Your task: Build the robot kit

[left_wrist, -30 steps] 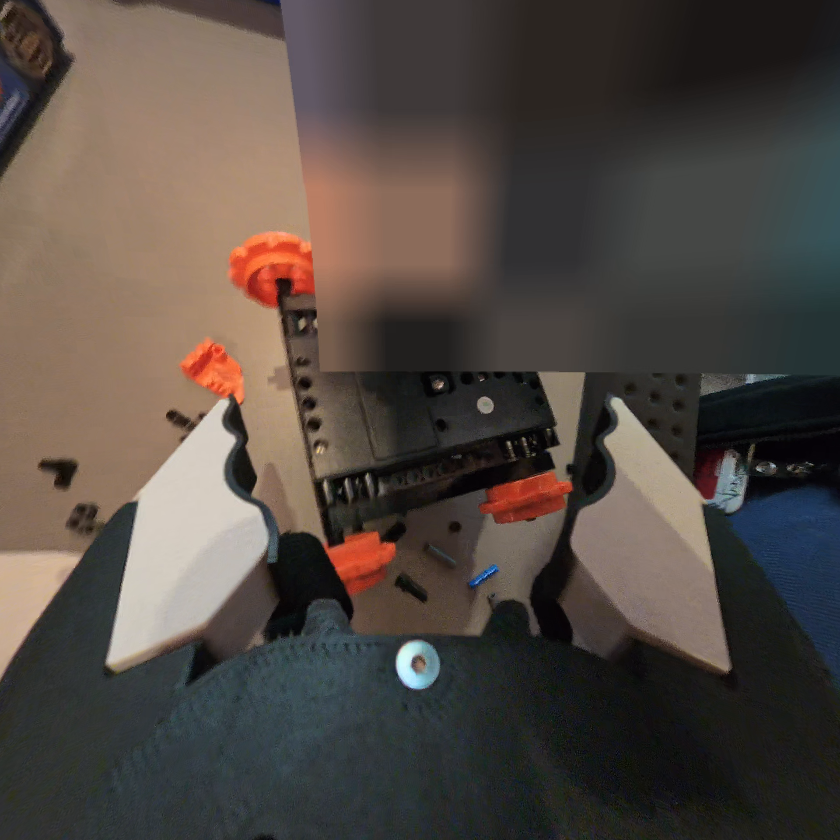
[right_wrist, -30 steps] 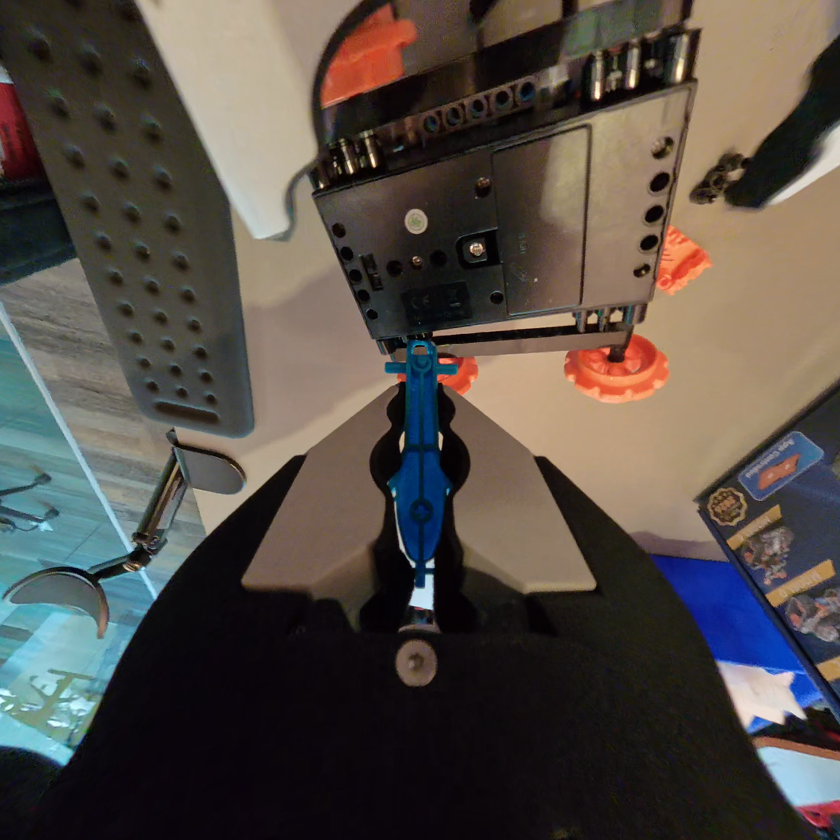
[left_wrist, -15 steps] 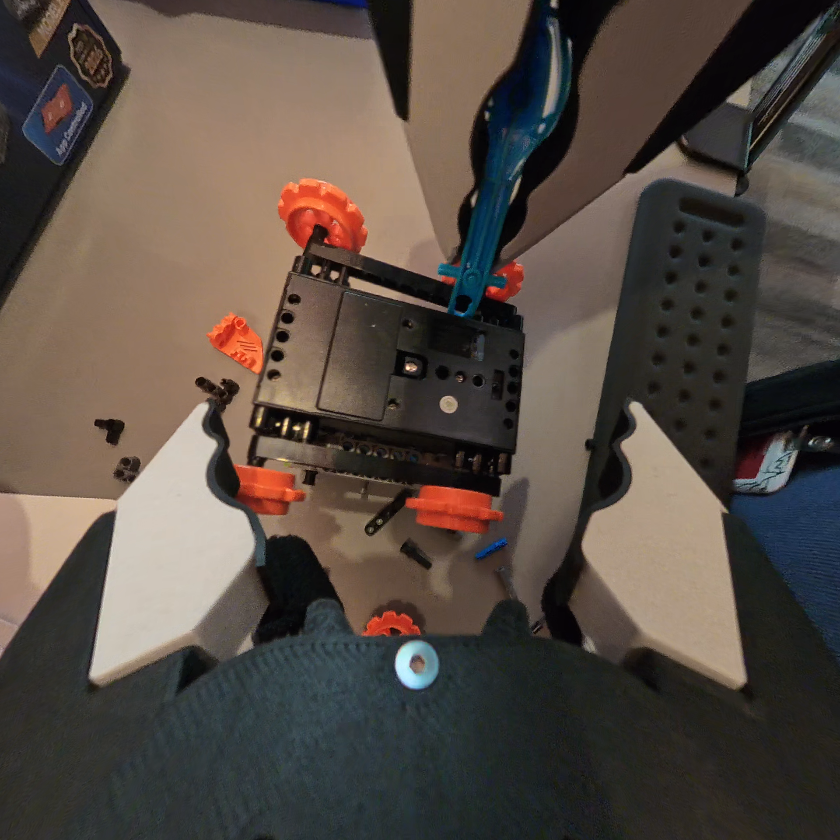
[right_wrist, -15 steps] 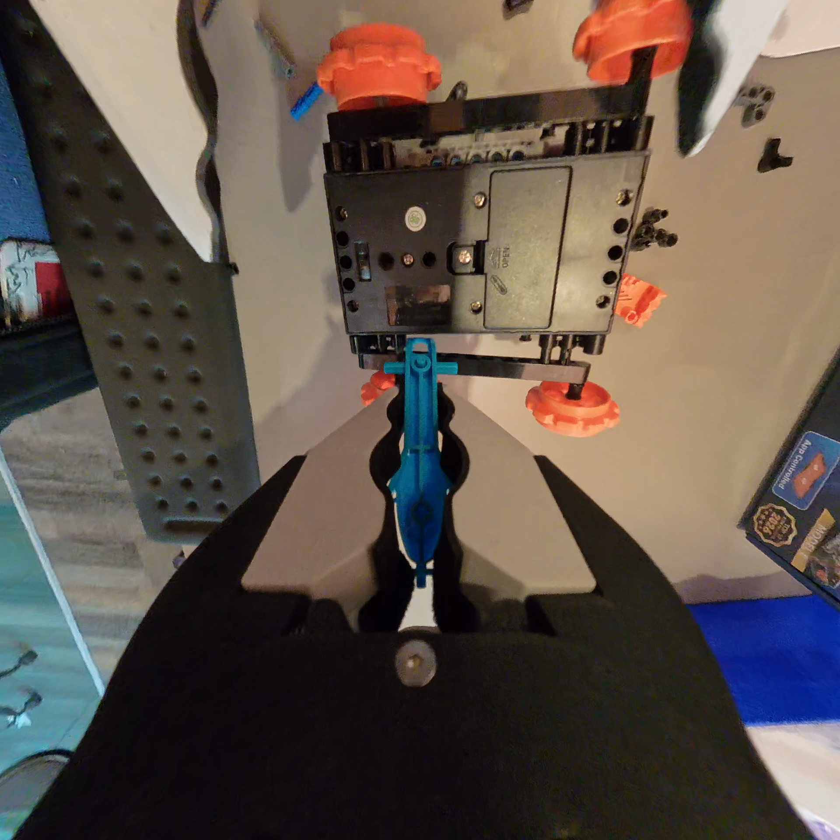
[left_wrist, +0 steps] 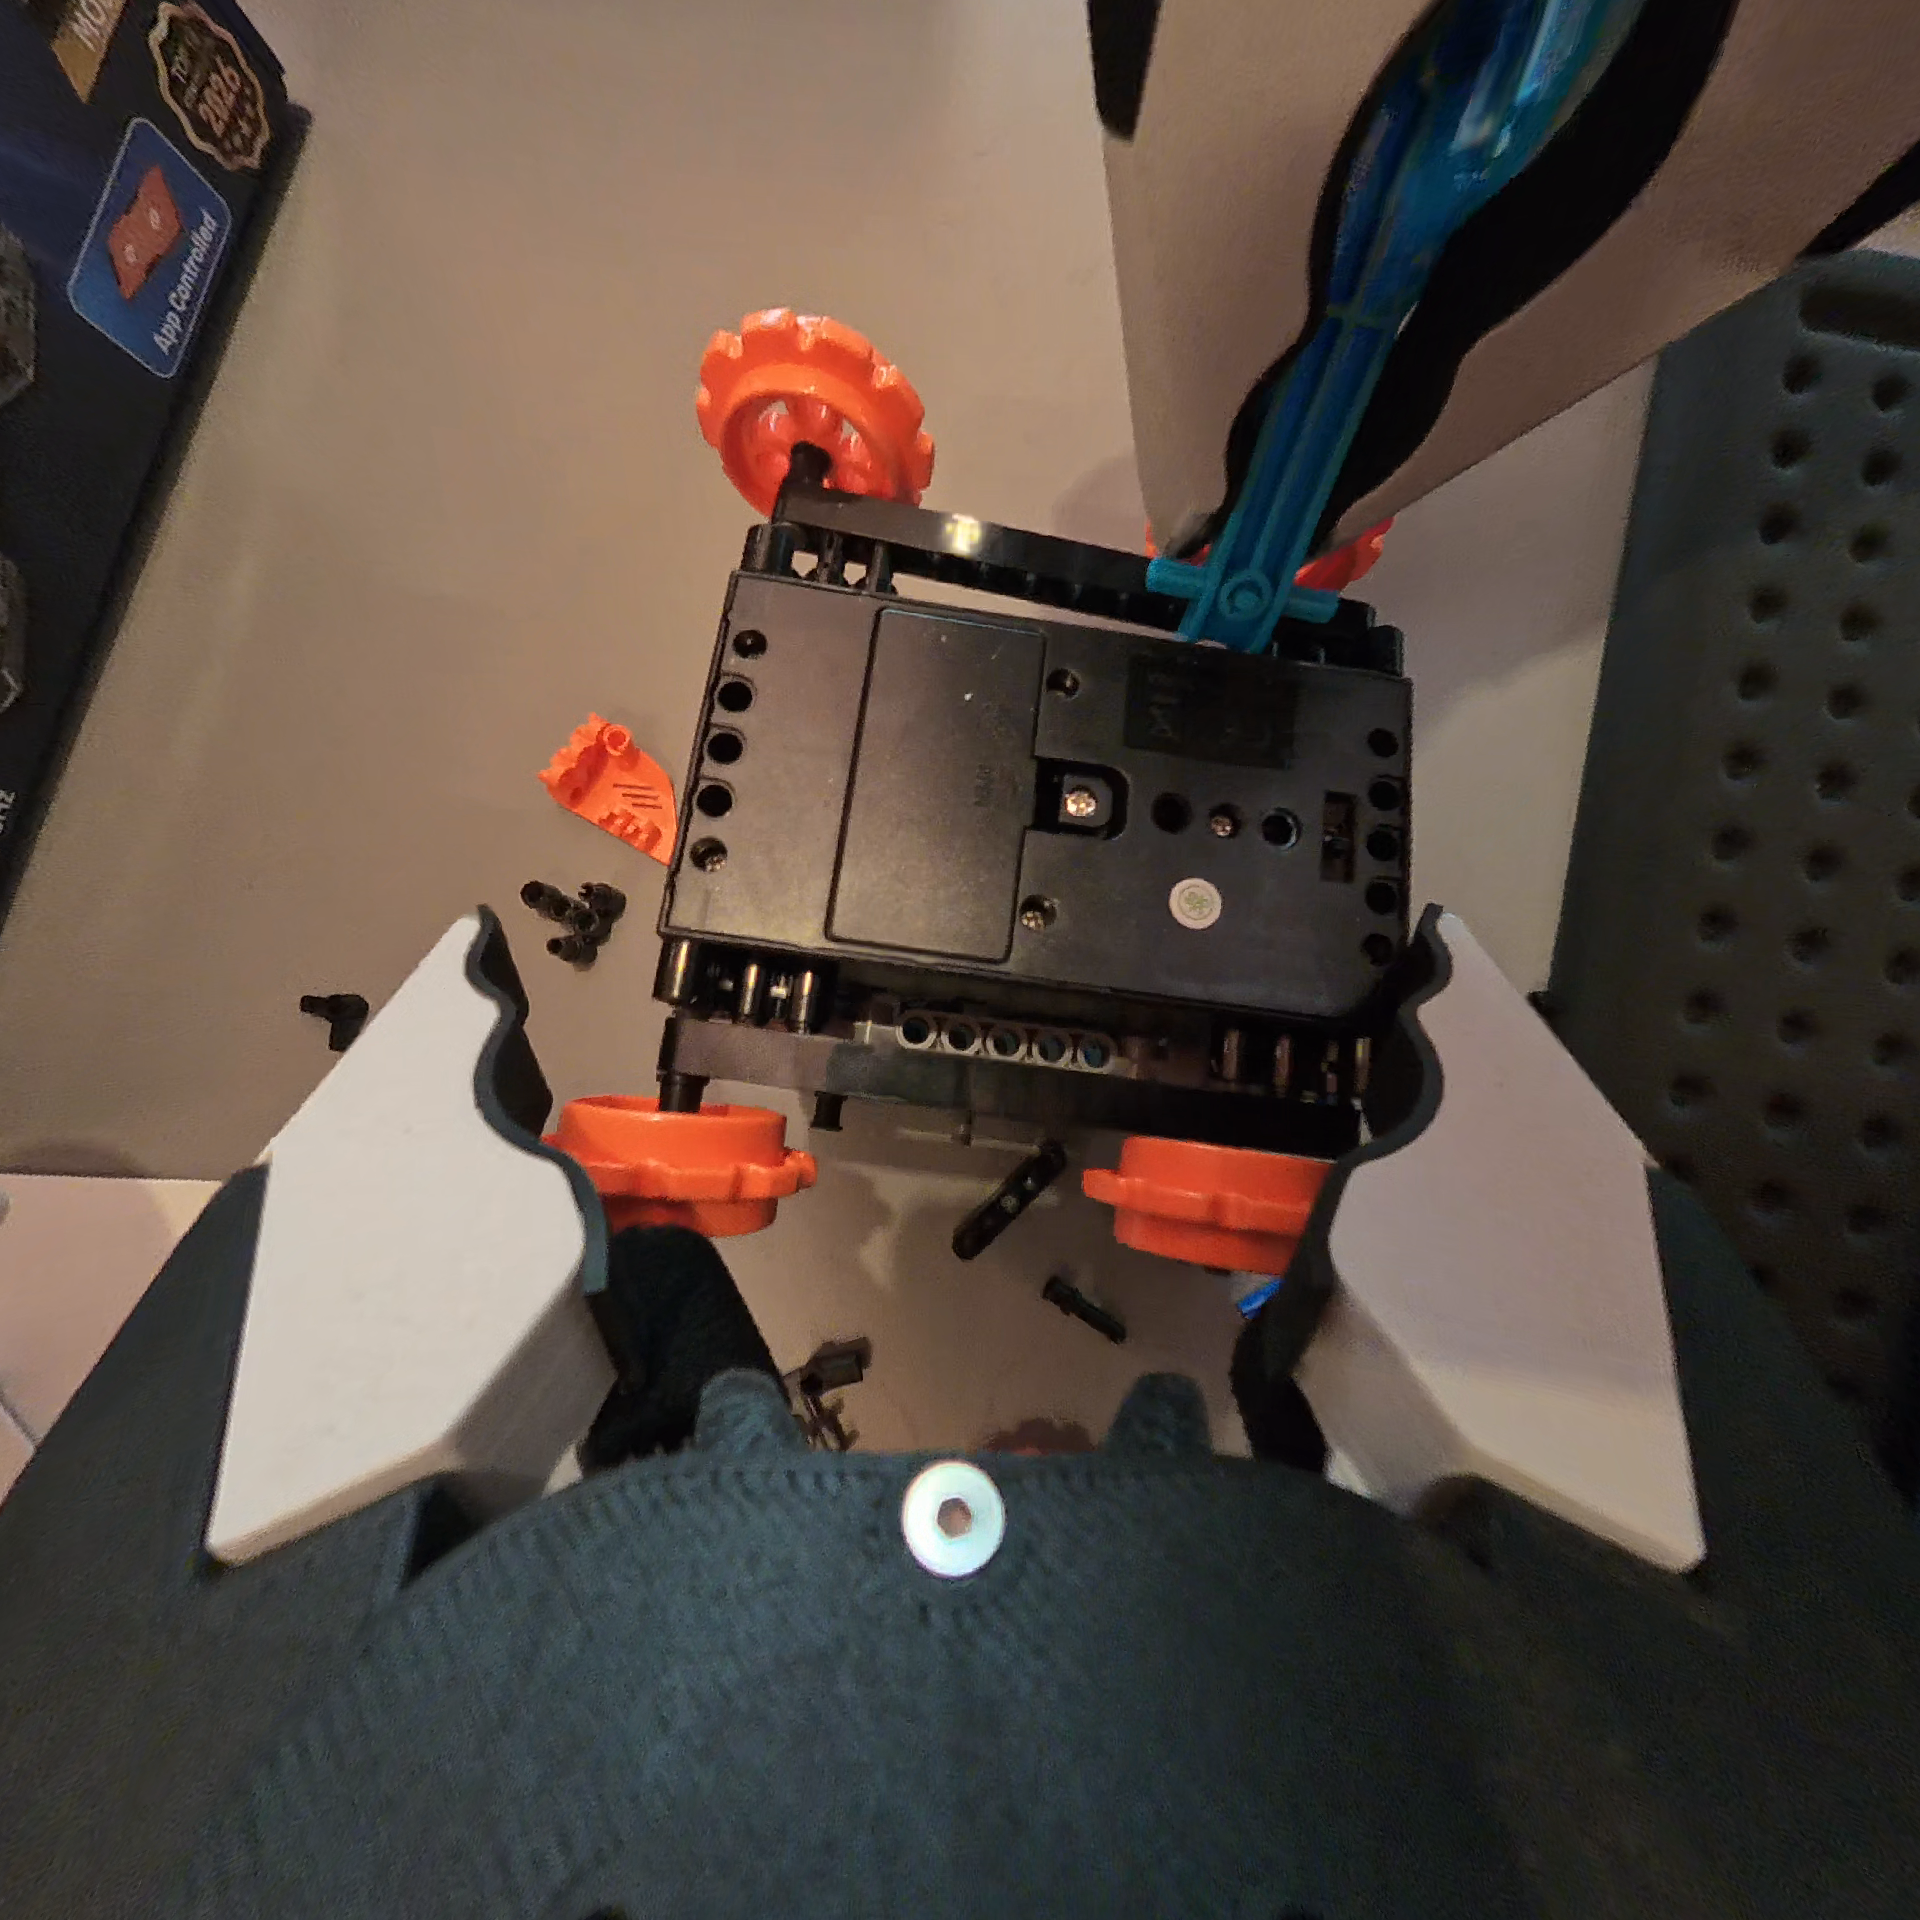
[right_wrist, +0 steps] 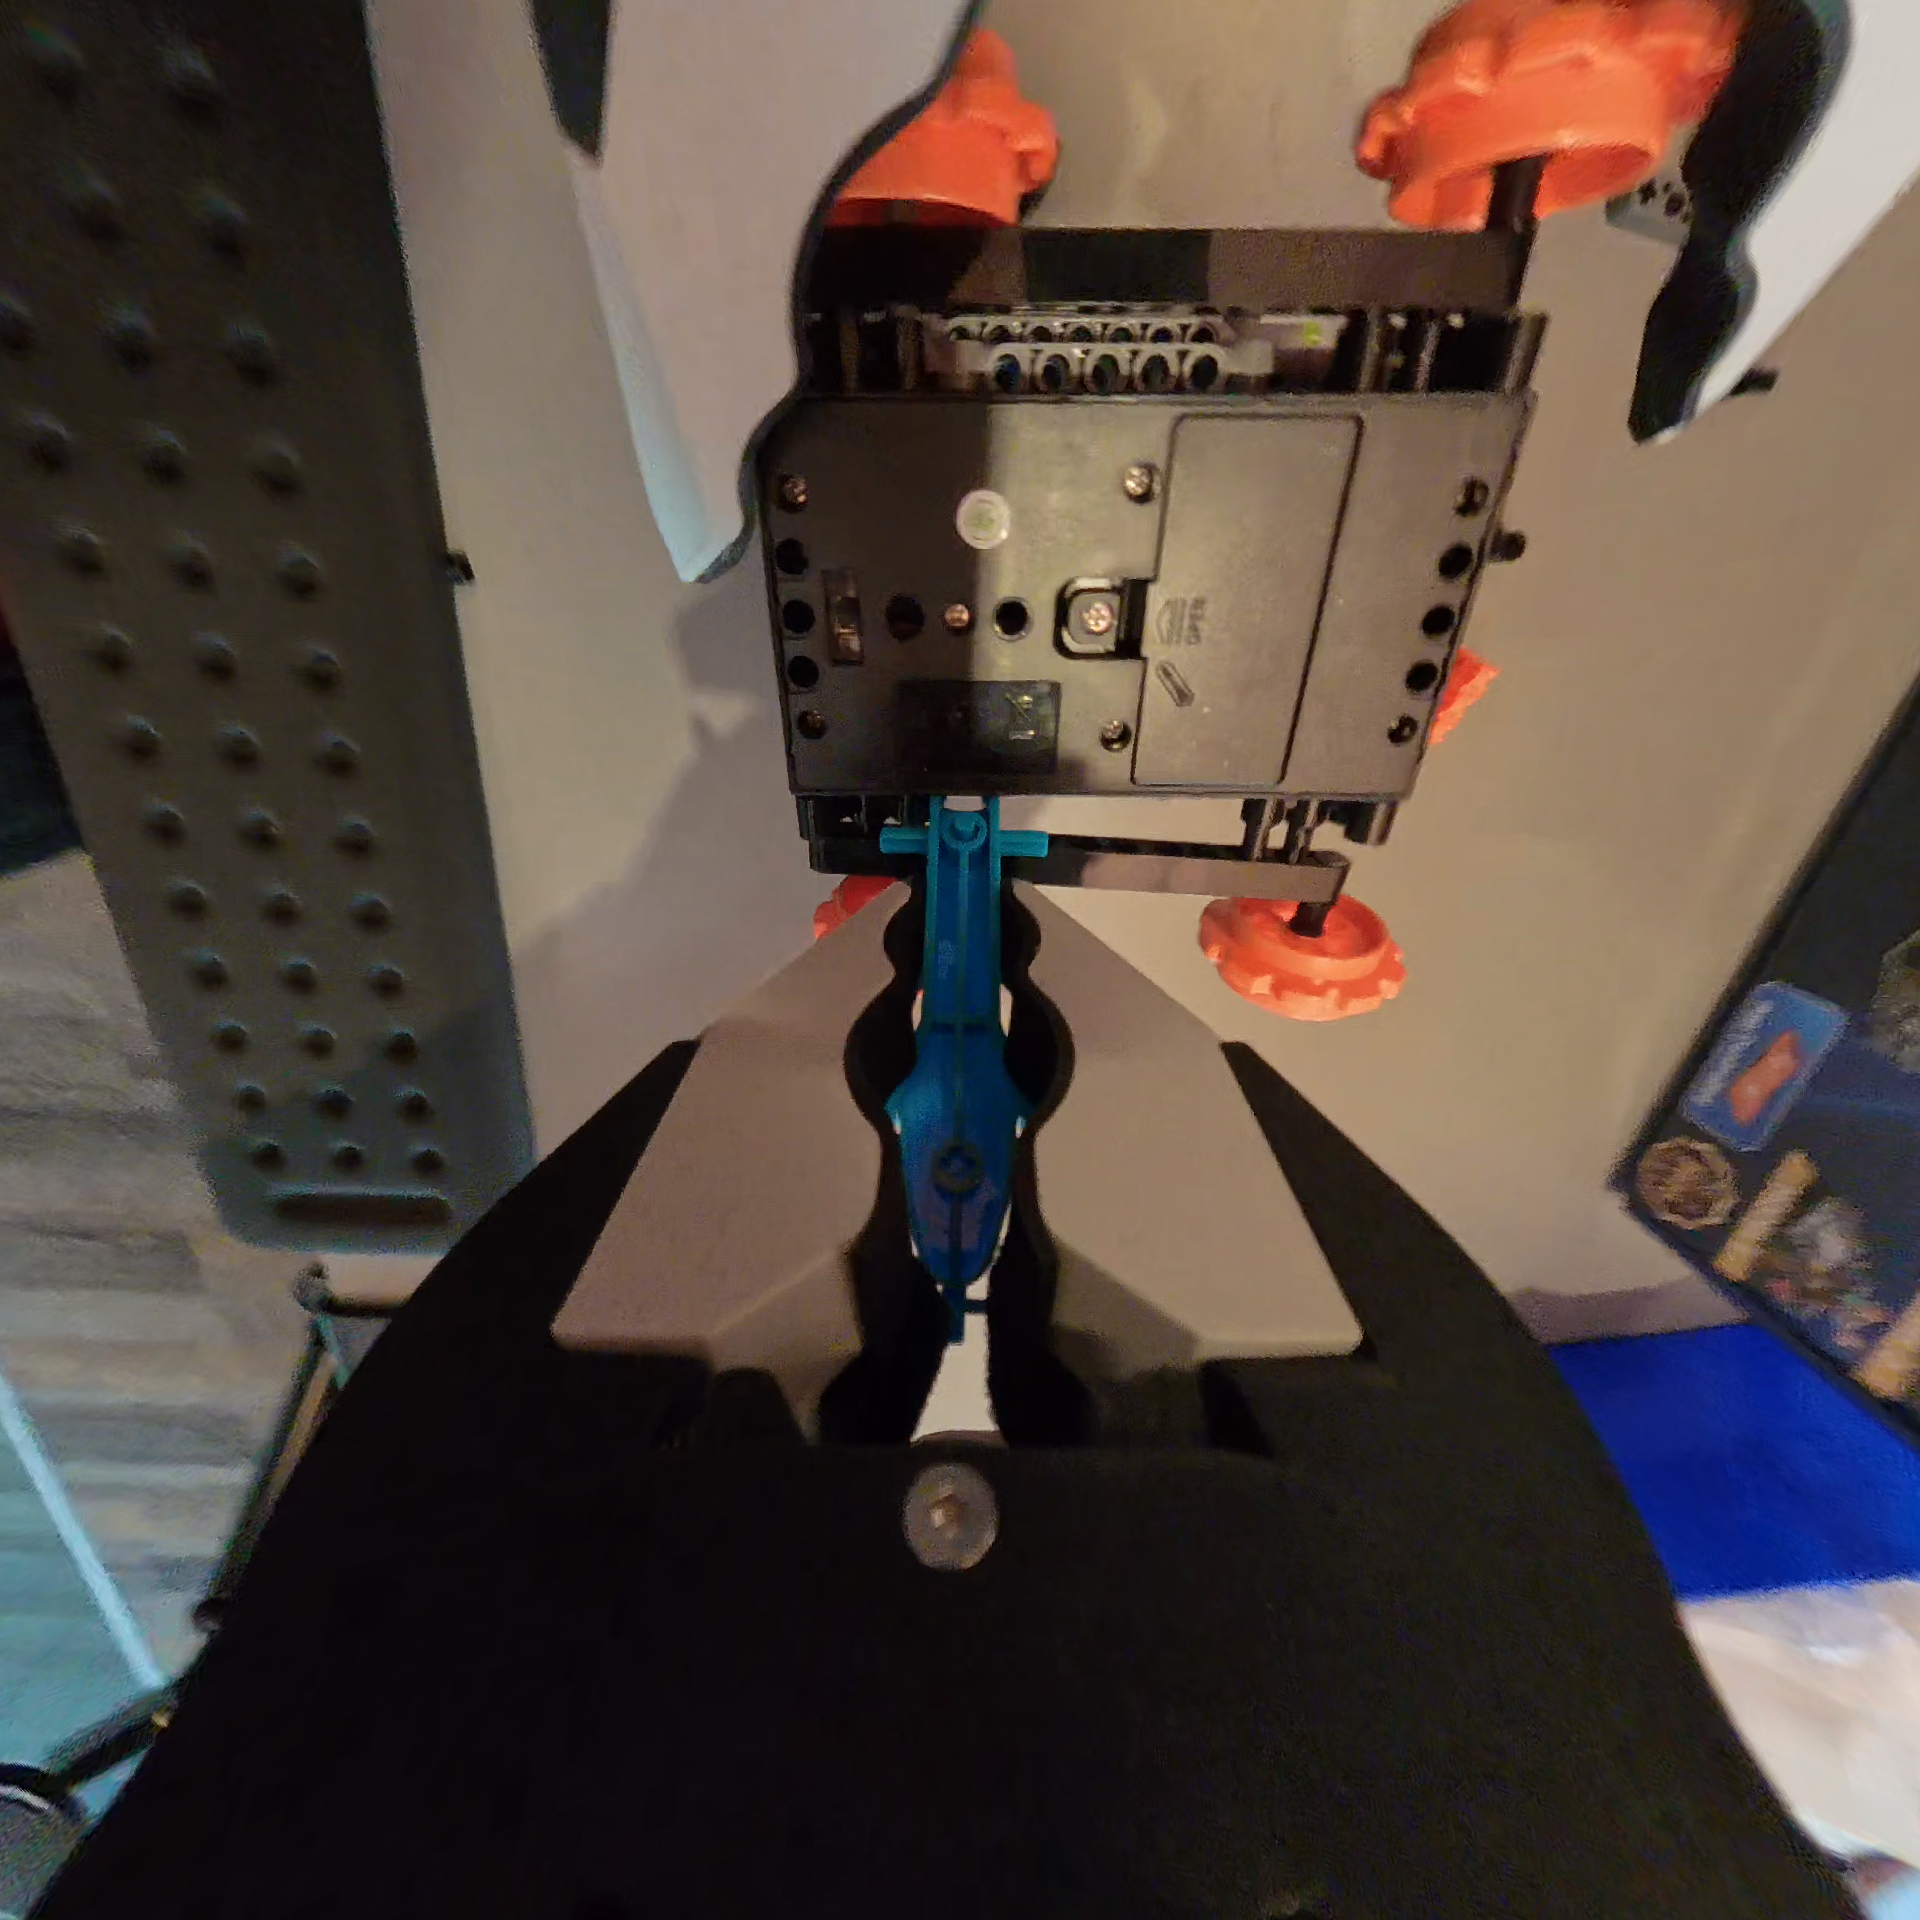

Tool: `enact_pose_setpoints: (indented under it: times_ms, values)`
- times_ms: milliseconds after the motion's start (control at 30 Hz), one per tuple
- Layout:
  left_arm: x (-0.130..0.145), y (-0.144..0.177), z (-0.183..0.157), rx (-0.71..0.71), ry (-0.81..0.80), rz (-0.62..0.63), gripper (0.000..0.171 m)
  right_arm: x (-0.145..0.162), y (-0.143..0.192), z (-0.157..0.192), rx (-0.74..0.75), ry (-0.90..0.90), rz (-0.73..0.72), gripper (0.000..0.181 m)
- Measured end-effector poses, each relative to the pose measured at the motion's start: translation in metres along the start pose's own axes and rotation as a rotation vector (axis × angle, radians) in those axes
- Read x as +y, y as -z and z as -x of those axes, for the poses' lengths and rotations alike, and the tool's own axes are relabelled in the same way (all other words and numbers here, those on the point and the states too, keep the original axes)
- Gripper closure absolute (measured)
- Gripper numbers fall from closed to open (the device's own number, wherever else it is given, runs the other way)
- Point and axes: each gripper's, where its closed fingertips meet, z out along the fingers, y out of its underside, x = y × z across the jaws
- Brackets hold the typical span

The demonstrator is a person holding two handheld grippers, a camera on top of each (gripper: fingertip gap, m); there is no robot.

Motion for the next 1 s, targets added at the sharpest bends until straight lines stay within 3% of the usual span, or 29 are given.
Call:
enact_pose_setpoints:
  times_ms: [200, 300, 367, 400, 667, 1000]
  values:
    - [-0.004, 0.001, 0.004, 0.053, -0.053, -0.016, 0.018, -0.001, 0.001, -0.005, 0.034, 0.211, 0.051, 0.173]
    - [-0.007, -0.001, 0.006, 0.090, -0.075, -0.023, 0.019, 0.000, 0.001, -0.006, 0.004, 0.223, 0.054, 0.173]
    - [-0.010, 0.003, 0.009, 0.094, -0.102, -0.044, 0.031, 0.001, 0.005, -0.010, 0.005, 0.216, 0.047, 0.172]
    - [-0.013, 0.006, 0.007, 0.112, -0.120, -0.062, 0.050, 0.001, 0.009, -0.013, 0.007, 0.205, 0.044, 0.172]
    - [-0.012, 0.004, 0.007, 0.130, -0.189, -0.042, 0.049, 0.004, 0.006, -0.014, -0.043, 0.168, -0.008, 0.173]
    - [-0.012, 0.003, 0.007, 0.240, -0.338, -0.042, 0.049, -0.005, 0.004, -0.001, -0.080, 0.326, -0.074, 0.173]
